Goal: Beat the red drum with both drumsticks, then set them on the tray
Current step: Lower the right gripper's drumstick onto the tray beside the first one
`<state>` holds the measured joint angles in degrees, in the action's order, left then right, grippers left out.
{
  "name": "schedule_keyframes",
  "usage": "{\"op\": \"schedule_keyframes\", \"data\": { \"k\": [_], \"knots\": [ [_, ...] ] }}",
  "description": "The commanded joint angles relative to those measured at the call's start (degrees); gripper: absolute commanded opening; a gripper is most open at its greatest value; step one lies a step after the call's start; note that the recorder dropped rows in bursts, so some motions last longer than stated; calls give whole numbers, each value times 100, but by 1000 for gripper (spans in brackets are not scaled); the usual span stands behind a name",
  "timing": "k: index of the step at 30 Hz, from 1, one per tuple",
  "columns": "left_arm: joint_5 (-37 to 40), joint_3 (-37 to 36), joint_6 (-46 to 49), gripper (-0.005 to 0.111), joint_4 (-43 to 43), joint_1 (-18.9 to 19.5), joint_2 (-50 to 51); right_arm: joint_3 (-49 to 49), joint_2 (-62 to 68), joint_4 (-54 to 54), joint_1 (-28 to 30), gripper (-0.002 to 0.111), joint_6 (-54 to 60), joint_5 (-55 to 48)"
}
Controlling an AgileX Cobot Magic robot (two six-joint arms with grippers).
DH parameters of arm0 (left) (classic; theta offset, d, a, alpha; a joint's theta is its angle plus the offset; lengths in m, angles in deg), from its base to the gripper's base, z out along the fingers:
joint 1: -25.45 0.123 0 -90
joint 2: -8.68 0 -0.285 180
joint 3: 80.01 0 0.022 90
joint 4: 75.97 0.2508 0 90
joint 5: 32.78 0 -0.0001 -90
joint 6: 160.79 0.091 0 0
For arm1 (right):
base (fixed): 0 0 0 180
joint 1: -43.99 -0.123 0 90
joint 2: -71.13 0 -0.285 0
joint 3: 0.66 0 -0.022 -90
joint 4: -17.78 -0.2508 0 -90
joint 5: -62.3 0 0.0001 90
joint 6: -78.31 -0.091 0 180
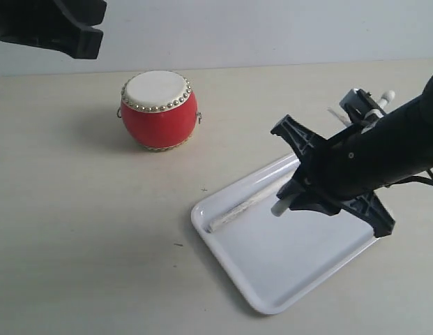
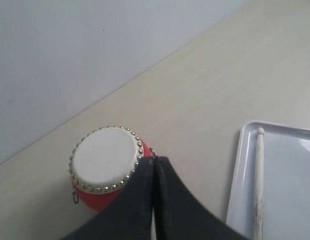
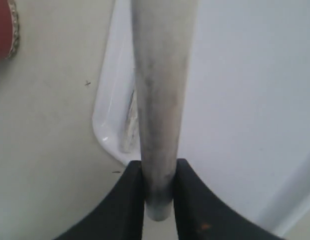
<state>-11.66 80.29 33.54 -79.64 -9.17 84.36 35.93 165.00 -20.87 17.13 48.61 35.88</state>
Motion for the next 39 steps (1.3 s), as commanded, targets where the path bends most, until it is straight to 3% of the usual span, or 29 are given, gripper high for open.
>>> {"op": "schedule_keyframes", "data": {
  "k": [1,13,39],
  "knots": [
    [38,-103,14,1,43,23,-150,20,78,-14,-419,0,-528,586],
    [232,-131,14,1,43,23,-448,29,1068,-41,-806,0,-1085,737],
    [274,-131,14,1,43,23,-457,318,1303,-55,-1178,0,-1445,1019]
  ]
}}
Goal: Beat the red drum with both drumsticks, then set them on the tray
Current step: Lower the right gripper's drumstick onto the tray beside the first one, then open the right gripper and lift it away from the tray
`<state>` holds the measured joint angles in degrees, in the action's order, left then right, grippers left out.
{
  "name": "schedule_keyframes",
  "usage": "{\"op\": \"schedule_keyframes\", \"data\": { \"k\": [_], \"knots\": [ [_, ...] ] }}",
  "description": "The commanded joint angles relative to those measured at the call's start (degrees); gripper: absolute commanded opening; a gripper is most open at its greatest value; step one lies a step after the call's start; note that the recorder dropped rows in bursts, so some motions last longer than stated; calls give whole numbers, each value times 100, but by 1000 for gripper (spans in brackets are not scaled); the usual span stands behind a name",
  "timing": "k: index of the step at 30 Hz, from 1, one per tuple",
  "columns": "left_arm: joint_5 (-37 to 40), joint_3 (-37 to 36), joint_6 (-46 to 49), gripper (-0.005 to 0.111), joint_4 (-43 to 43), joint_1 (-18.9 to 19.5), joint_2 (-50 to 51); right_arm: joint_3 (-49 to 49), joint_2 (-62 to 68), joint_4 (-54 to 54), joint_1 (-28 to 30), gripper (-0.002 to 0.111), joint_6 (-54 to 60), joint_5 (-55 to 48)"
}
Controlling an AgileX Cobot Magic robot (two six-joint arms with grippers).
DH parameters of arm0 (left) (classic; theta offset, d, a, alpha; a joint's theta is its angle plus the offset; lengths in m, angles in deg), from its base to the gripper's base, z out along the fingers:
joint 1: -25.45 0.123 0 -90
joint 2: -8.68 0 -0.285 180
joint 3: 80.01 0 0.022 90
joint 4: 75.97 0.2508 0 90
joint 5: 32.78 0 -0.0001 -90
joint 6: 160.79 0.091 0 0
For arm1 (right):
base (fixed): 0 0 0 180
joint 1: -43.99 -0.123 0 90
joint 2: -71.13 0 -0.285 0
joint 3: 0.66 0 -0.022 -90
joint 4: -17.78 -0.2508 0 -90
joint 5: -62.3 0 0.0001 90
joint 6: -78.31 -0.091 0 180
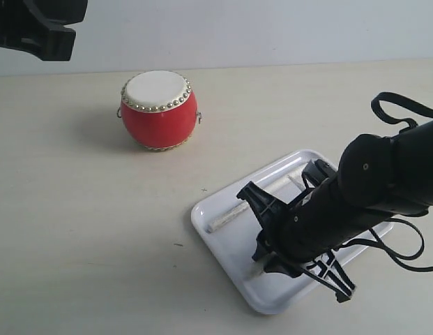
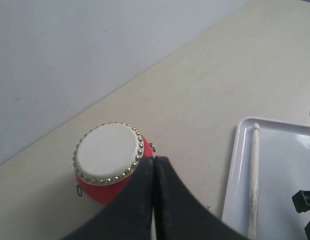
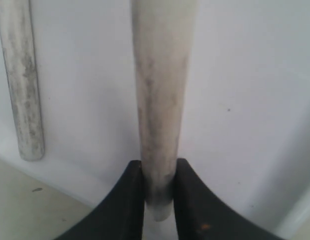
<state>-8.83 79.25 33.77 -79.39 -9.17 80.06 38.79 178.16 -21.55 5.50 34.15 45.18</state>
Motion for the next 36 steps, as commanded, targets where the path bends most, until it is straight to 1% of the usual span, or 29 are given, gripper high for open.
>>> {"op": "schedule_keyframes", "data": {
  "k": [1,9,12,17,24,32,36],
  "knots": [
    [-10,-27,-8,1,8,23,-27,30,-13,1,-16,0,1,89],
    [-10,-27,-8,1,-17,23,-30,30,-13,-64,-16,0,1,55],
    [-10,-27,-8,1,-17,23,-30,30,-13,-64,-16,3,1,31],
    [-10,-27,-8,1,-17,23,-30,30,-13,-80,-16,13,1,47],
    [-10,-27,-8,1,-17,23,-30,30,-13,-80,-16,20,1,98],
    [-10,-27,-8,1,-17,23,-30,30,-13,-69,-16,43,59,302],
    [2,-27,-8,1,-16,23,-40,18,-39,-54,-16,44,212,350]
  ]
}}
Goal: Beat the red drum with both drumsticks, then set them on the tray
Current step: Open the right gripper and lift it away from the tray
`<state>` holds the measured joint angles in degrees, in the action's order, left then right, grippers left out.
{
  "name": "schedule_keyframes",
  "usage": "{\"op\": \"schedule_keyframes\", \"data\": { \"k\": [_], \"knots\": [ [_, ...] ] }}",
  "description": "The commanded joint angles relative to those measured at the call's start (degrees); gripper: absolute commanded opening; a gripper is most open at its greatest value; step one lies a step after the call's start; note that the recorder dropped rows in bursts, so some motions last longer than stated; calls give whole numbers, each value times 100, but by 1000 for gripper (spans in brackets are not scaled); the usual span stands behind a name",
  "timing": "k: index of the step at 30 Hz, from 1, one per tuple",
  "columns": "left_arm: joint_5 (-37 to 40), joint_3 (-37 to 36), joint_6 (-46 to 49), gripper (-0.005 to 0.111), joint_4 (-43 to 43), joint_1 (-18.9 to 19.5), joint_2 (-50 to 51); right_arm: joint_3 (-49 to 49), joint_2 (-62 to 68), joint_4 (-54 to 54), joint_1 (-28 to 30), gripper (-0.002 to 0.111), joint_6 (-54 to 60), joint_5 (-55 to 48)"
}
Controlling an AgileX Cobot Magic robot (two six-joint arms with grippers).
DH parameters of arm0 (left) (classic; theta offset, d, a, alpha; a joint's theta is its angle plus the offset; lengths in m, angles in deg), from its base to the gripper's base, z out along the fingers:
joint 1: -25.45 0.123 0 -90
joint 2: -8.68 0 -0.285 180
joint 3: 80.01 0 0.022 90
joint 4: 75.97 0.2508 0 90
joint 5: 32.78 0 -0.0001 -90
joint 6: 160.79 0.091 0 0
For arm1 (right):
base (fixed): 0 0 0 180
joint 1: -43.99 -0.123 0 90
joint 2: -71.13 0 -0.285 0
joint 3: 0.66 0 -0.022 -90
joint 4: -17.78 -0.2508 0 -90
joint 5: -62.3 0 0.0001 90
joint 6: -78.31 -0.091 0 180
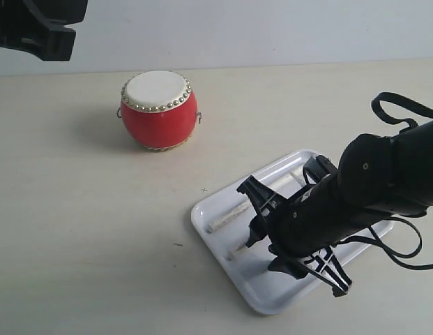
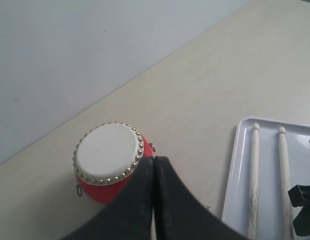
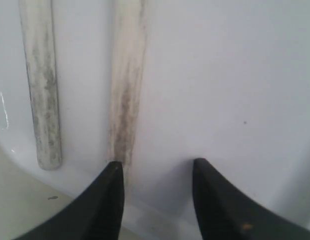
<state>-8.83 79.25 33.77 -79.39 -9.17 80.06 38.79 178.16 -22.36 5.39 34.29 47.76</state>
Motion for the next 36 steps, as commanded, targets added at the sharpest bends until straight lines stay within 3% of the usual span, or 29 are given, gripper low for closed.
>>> {"op": "schedule_keyframes", "data": {
  "k": [1,6,9,14,18,24,30,36],
  "knots": [
    [2,-27,-8,1,-16,23,-40,18,-71,27,-5,44,251,103],
    [80,-27,-8,1,-16,23,-42,18,-557,28,-5,43,748,291],
    [249,-27,-8,1,-5,23,-52,18,-1203,28,-5,43,1102,936],
    [332,-27,-8,1,7,23,-52,18,-2277,28,-5,43,3311,1866],
    [332,-27,-18,1,7,23,-52,18,-2572,28,-5,43,4365,2212],
    [371,-184,-107,1,7,23,-18,-5,-2676,17,78,43,6437,3572],
    [248,-194,-107,1,139,35,-18,-543,-2632,17,697,43,7752,3290],
    [-87,-194,-154,1,139,35,-1,-1354,-2231,597,1443,43,7846,1723]
  ]
}}
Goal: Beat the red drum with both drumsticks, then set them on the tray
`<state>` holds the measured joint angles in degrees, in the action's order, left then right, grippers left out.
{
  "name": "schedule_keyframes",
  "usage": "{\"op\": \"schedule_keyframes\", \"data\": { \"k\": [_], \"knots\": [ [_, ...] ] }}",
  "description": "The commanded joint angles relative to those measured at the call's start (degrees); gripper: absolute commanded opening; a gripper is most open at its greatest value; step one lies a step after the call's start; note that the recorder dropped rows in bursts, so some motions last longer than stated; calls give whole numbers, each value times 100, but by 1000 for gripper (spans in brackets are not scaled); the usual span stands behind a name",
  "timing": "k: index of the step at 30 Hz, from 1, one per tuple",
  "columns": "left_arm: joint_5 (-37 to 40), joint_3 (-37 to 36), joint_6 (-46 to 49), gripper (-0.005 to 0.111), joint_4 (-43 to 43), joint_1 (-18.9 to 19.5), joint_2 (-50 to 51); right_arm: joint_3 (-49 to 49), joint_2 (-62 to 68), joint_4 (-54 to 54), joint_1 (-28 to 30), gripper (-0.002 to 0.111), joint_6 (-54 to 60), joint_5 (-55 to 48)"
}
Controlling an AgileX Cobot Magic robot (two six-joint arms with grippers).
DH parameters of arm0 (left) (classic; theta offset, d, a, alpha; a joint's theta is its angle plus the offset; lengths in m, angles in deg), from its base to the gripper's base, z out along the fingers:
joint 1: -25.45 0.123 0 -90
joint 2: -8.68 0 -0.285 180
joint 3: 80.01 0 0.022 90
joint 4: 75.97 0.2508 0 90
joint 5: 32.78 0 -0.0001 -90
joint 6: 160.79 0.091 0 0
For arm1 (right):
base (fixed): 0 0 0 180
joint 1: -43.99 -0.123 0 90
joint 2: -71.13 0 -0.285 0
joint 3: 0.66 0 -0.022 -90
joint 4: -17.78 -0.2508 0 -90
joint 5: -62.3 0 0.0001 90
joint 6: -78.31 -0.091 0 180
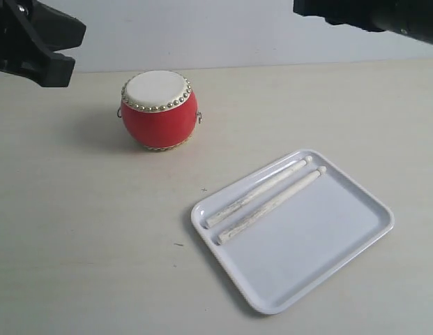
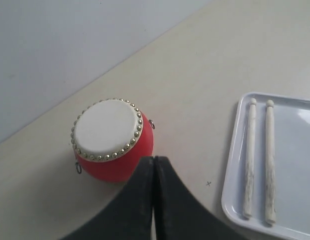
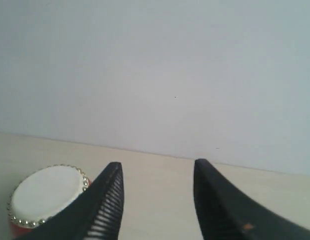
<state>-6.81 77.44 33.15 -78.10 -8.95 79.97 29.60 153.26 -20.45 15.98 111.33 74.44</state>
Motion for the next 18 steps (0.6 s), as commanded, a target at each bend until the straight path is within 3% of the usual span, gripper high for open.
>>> {"op": "schedule_keyframes", "data": {
  "k": [1,8,14,18],
  "knots": [
    [-331,-13,-93,1,10,13,19,-550,333,477,447,43,143,-1104],
    [-725,-13,-93,1,10,13,431,-1005,1003,1002,615,43,234,-1582],
    [-1196,-13,-93,1,10,13,823,-1014,1232,1002,600,43,575,-1338],
    [-1263,-13,-93,1,10,13,947,-1014,1245,1002,600,29,575,-1317]
  ]
}}
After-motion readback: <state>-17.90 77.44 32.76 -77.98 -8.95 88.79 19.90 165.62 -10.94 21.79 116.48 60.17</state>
